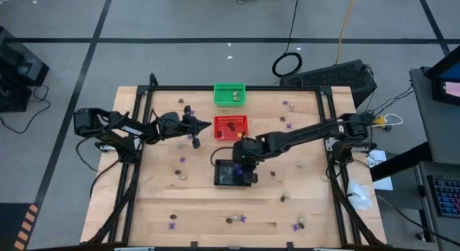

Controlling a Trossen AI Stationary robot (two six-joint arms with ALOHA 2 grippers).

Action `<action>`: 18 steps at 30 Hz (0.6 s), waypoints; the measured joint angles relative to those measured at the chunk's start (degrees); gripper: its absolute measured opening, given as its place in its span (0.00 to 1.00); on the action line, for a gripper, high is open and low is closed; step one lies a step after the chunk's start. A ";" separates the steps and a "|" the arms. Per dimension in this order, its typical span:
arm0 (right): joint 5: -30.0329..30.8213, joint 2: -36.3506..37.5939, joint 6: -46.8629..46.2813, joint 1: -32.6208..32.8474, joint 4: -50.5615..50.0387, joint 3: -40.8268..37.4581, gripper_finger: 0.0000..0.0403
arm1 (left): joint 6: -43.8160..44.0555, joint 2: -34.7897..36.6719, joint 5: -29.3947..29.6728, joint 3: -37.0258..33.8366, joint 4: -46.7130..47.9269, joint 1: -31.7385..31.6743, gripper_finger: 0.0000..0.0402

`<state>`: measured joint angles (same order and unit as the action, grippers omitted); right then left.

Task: Sort Halloween decoration
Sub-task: Put the violet spider toy into the black basket, then put the black skull toy into the red basket

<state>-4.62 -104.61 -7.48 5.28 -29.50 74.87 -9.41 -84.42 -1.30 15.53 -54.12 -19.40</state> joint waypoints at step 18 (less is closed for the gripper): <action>8.95 7.18 -21.89 3.58 -23.31 1.70 0.36 | 0.00 -0.02 0.00 0.00 1.13 0.00 0.00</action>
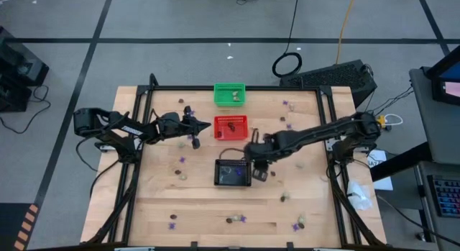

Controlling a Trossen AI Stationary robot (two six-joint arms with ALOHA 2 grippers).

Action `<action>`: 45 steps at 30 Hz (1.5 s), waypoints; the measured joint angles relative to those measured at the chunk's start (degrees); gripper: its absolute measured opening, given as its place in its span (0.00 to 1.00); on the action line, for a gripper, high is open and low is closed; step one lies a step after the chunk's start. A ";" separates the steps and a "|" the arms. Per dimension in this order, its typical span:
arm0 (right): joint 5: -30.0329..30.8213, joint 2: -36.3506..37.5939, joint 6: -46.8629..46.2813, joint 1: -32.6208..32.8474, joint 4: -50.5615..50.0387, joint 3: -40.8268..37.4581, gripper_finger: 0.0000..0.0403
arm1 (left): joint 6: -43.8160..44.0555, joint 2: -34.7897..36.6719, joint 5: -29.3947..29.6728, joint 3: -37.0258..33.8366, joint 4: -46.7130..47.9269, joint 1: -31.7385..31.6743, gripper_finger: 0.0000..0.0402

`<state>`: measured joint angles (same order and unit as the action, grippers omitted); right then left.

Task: Sort Halloween decoration
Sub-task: Put the black skull toy into the red basket

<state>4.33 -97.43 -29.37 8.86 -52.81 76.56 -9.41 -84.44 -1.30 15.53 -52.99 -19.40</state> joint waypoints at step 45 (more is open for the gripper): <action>-7.44 -2.88 -23.93 2.50 4.37 -14.54 0.34 | 0.13 0.00 0.00 0.00 0.04 0.04 0.00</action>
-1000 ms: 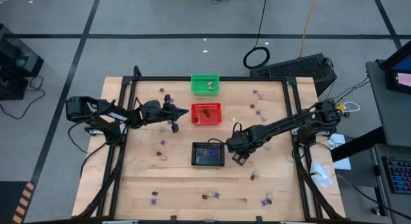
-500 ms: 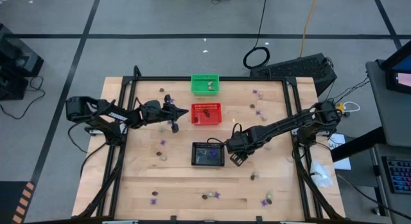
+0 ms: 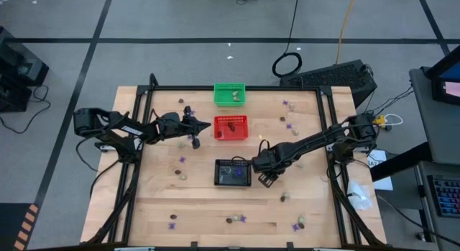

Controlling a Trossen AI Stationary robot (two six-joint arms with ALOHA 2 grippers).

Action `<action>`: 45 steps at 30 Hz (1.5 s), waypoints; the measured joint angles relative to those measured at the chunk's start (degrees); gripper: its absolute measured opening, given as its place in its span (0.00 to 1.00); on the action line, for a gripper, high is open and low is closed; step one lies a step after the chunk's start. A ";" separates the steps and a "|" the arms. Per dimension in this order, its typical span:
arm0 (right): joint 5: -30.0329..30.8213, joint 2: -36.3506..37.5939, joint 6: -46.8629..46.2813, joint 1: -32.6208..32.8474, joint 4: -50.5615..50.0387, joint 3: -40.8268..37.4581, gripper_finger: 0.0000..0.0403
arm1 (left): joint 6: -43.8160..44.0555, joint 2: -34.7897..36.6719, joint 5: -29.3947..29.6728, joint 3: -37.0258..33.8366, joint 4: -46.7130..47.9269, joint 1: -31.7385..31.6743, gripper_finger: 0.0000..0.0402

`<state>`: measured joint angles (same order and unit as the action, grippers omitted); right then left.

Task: Sort Halloween decoration
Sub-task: Put the black skull toy into the red basket

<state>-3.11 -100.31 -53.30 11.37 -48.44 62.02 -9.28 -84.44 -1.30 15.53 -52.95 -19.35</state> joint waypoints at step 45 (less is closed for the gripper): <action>18.17 17.26 21.90 -0.25 0.96 -6.81 0.02 | -0.02 7.22 -4.23 1.92 12.92 5.44 0.00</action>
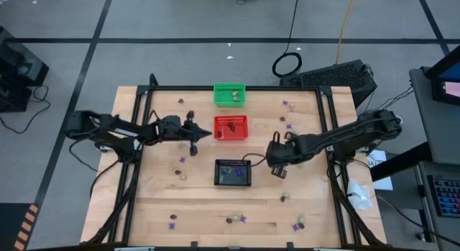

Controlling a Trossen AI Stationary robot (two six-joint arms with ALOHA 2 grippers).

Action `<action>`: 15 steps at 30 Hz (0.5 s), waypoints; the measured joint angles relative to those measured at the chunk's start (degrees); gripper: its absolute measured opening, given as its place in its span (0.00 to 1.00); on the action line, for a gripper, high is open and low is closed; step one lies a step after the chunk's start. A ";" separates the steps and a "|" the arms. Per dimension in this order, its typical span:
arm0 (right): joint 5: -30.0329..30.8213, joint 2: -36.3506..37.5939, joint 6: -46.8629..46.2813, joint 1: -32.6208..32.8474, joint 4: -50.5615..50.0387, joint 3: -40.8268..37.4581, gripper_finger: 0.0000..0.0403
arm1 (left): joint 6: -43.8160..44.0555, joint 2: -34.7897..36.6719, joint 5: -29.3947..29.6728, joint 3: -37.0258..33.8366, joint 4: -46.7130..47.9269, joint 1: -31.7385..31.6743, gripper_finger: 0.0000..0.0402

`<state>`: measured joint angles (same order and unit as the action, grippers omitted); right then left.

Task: Sort Halloween decoration
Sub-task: Put the black skull toy into the red basket

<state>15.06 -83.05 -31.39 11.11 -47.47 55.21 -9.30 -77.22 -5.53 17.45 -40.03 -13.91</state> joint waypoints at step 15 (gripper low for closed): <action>-0.10 2.65 32.07 -10.60 46.70 -9.52 0.00 | 8.05 4.46 12.38 10.78 23.25 24.95 0.00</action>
<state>14.96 -80.40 0.68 0.51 -0.77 45.69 -1.25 -72.76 6.85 28.24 -16.77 11.04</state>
